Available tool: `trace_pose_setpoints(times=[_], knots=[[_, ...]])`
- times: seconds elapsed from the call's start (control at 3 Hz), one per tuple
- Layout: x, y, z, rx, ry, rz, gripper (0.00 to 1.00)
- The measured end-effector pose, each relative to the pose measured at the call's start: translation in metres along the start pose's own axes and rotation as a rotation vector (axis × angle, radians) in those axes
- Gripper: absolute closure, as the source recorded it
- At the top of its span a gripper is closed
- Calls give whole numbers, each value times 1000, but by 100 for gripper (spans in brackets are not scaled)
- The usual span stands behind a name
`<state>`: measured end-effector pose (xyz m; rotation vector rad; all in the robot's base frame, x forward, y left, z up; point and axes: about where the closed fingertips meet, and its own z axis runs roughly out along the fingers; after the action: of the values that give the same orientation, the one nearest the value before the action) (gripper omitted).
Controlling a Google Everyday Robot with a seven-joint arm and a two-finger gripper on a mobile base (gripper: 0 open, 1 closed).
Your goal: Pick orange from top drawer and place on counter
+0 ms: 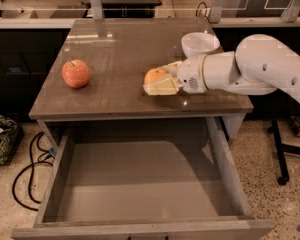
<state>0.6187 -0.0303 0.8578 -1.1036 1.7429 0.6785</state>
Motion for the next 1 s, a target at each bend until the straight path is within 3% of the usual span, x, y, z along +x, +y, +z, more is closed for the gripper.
trace_pose_setpoints(times=[1.0], knots=[[12, -11, -2, 28, -1, 15, 100]])
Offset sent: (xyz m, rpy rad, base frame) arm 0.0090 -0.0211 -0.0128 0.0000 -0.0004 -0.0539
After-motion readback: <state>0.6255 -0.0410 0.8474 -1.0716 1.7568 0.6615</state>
